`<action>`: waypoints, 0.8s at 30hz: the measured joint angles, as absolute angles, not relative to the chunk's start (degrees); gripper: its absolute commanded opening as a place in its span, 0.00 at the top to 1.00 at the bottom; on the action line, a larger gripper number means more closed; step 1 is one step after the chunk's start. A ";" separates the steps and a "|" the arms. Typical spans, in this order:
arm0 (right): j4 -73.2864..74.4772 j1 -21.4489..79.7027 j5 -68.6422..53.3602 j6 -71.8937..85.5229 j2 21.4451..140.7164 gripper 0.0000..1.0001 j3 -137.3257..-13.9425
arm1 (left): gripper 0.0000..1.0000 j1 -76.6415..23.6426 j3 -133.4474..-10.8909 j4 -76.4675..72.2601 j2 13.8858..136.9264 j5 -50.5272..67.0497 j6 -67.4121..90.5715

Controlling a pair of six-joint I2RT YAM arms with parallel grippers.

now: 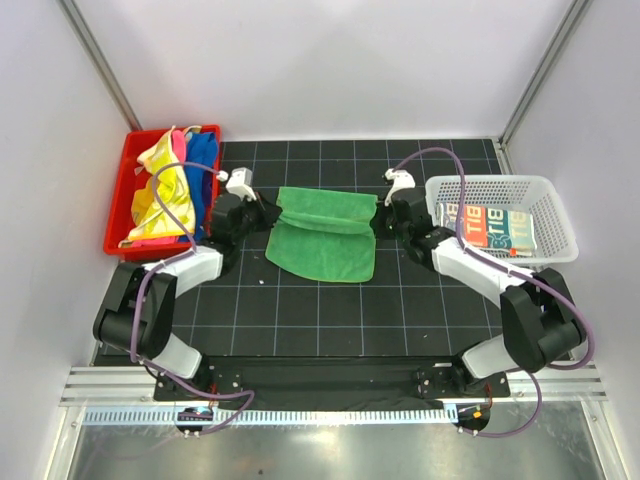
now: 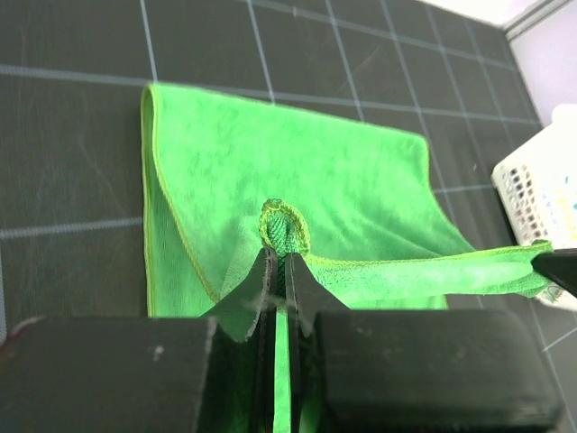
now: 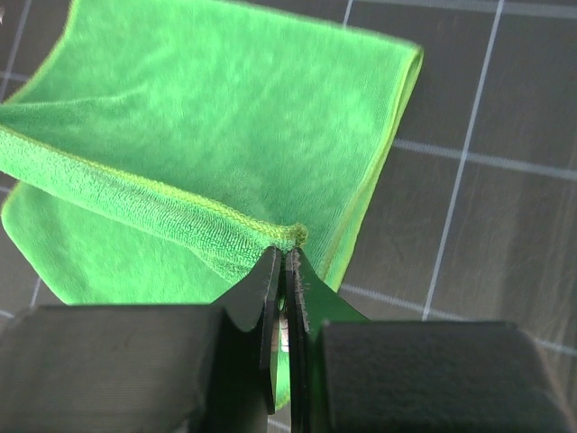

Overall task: Fold and stack the towels
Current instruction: Fold the towel

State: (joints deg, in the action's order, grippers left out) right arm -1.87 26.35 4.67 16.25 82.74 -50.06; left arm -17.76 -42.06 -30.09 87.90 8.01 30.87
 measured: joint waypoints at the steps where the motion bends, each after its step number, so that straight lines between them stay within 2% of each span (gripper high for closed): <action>1: -2.35 26.46 4.38 16.56 82.74 0.99 -49.17 | 0.96 -17.80 -41.65 -30.11 87.90 8.01 30.87; 15: -7.57 28.36 1.26 20.69 87.92 0.99 -41.93 | 0.94 -19.00 -37.69 -31.68 90.15 7.51 31.35; 21: -9.06 28.69 0.78 21.45 88.33 0.98 -41.21 | 0.86 -19.14 -36.73 -31.99 90.76 6.76 31.81; 24: -9.54 28.84 0.51 21.65 88.33 0.91 -40.84 | 0.82 -19.14 -36.12 -31.97 90.76 6.04 32.62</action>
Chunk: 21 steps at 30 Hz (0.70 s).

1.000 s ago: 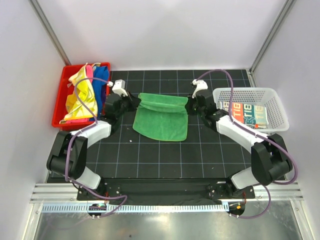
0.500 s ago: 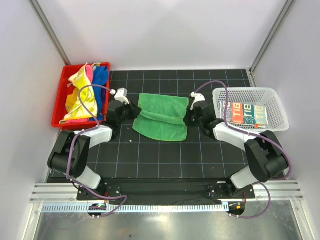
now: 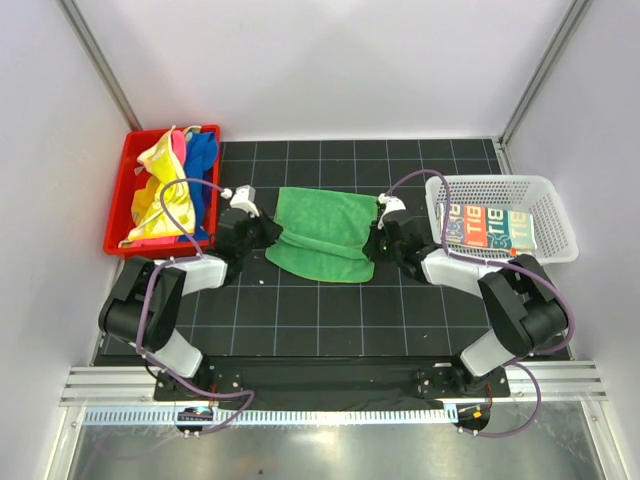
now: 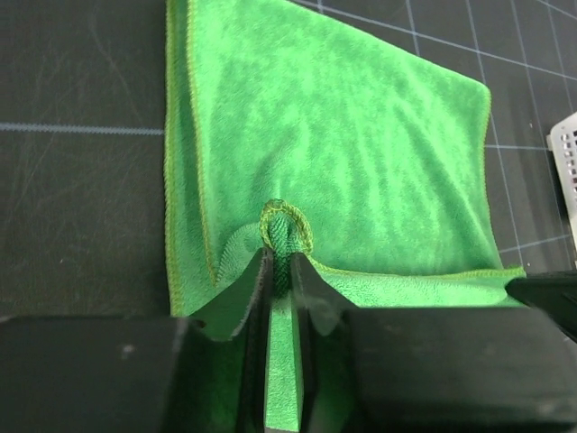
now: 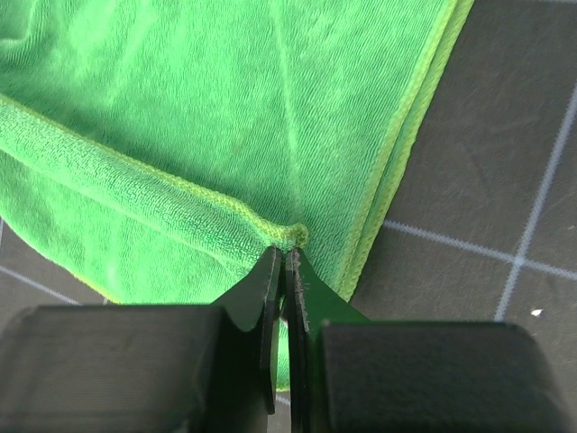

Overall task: Fold and stack the towels
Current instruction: Fold the towel

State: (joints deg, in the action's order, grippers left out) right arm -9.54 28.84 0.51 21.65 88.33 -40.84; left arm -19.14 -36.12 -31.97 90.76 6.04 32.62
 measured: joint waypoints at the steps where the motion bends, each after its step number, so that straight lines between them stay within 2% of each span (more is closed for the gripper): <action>1: -9.69 28.84 0.03 21.74 88.33 0.91 -40.58 | 0.80 -19.14 -35.90 -31.90 90.76 5.80 32.75; 5: -10.04 28.99 -1.28 22.52 88.33 0.83 -39.40 | 0.72 -19.14 -35.20 -31.70 90.74 4.89 34.09; 10: -10.13 29.19 -2.98 23.40 87.88 0.73 -38.33 | 0.67 -19.14 -34.61 -29.91 90.04 4.03 35.62; 16: -9.74 29.21 -4.49 24.36 84.88 0.66 -37.39 | 0.67 -19.14 -34.35 -25.76 86.91 2.70 36.62; 21: -8.51 29.32 -4.84 24.45 81.47 0.64 -36.77 | 0.67 -19.18 -34.35 -19.62 81.78 -0.21 37.30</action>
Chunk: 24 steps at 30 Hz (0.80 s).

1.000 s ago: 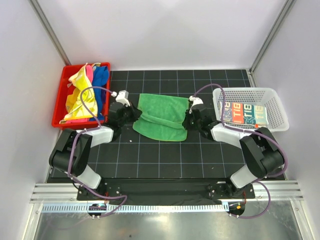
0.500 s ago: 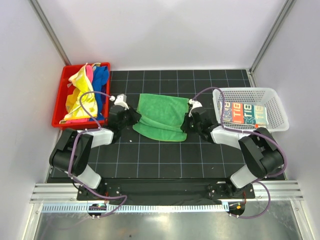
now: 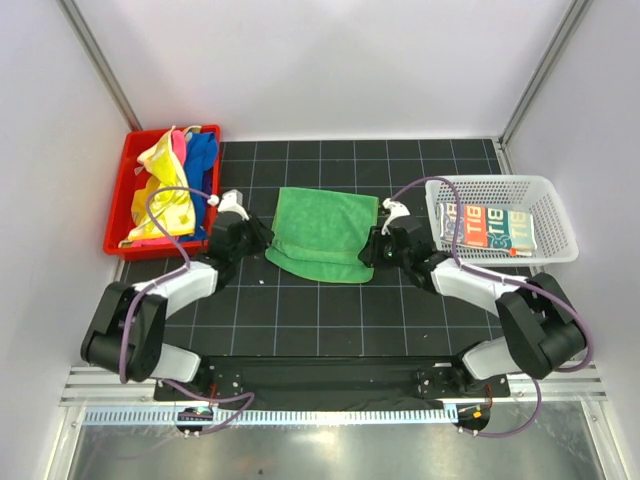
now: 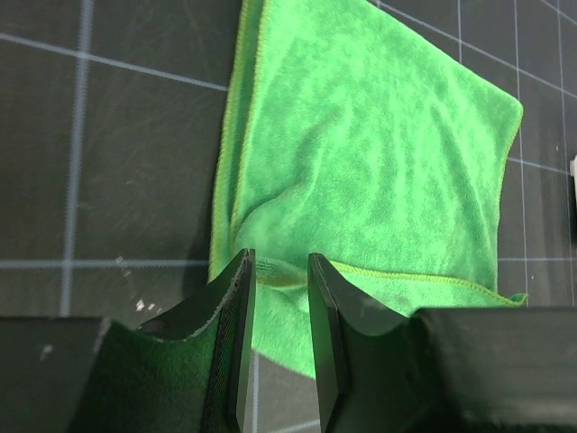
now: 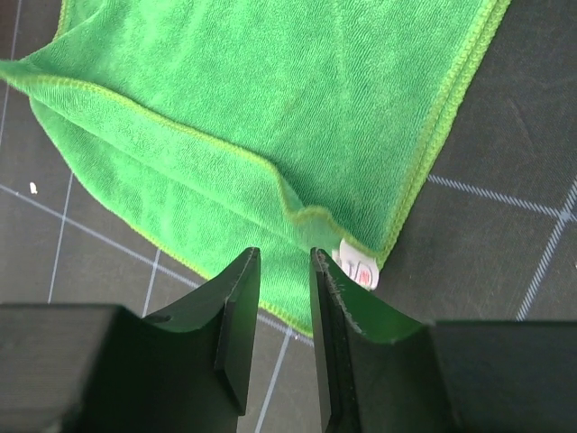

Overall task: Fold and stack the towels
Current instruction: Fold the towel

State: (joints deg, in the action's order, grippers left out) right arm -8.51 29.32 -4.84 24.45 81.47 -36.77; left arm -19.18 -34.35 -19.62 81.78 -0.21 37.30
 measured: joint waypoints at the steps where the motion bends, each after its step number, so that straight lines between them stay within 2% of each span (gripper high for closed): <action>1: -8.16 29.39 -4.82 24.43 80.71 0.63 -36.49 | 0.67 -19.18 -34.33 -18.06 80.25 -0.97 37.32; 6: -6.72 29.52 -3.25 24.43 79.00 0.63 -36.23 | 0.64 -19.18 -34.39 -12.51 72.03 -4.43 37.28; 9: -4.93 29.52 -1.56 24.45 79.53 0.62 -36.91 | 0.64 -19.18 -36.73 -9.82 71.22 -5.13 37.17; 18: -0.93 29.52 5.30 24.45 88.88 0.62 -50.30 | 0.68 -20.88 -52.88 -5.96 88.64 -3.57 35.68; 24: 0.56 29.52 5.78 24.82 95.04 0.62 -54.57 | 0.70 -23.14 -57.45 -2.28 97.65 -1.80 34.09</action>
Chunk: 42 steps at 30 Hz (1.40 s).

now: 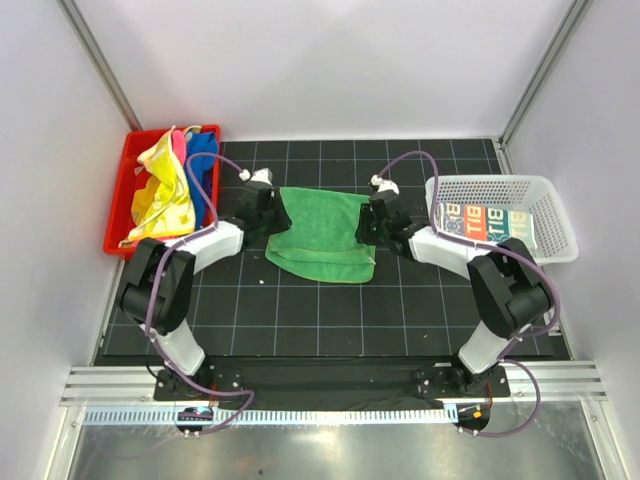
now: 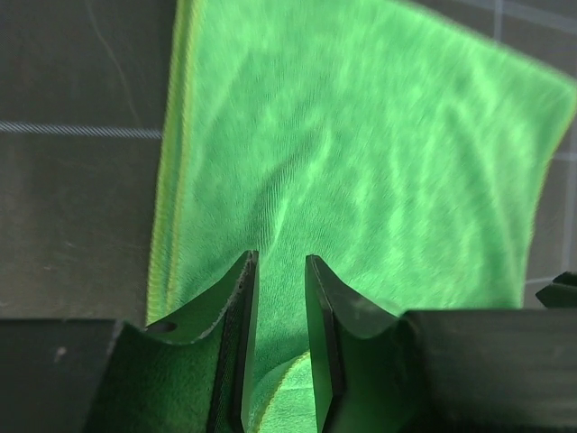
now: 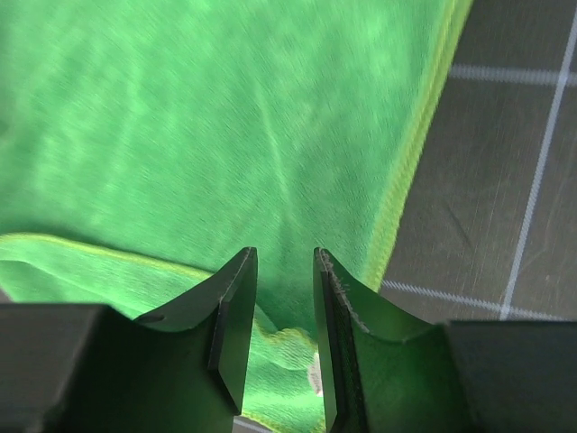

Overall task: Fold and stack the towels
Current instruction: Fold the towel

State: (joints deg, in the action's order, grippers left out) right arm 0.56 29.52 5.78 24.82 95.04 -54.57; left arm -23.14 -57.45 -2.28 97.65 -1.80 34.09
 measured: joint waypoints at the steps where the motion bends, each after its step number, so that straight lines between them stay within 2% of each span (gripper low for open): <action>1: 1.15 29.52 5.72 24.91 95.66 0.62 -54.57 | 0.71 -23.49 -57.80 -1.69 98.65 -1.65 33.89; 14: 2.63 31.38 4.19 26.44 94.65 0.64 -47.90 | 0.74 -26.02 -55.94 2.33 101.27 -0.75 32.29; 22: 2.70 32.93 3.49 27.40 87.70 0.64 -42.37 | 0.75 -26.22 -52.01 2.57 97.95 -0.93 32.27; 33: 3.81 34.20 3.29 27.40 84.44 0.64 -39.44 | 0.75 -26.26 -49.43 3.90 94.61 -1.76 31.20; 37: 5.04 34.79 3.38 27.53 83.90 0.64 -38.28 | 0.75 -26.26 -49.08 4.47 93.86 -1.96 31.00; 42: 5.69 34.96 3.68 27.83 83.88 0.64 -37.78 | 0.69 -26.26 -48.42 4.95 92.86 -2.59 30.98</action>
State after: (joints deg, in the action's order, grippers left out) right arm 5.69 34.96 3.68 27.83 83.88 -37.78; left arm -26.26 -48.42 4.95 92.86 -2.59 30.98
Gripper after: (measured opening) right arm 0.363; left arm 0.291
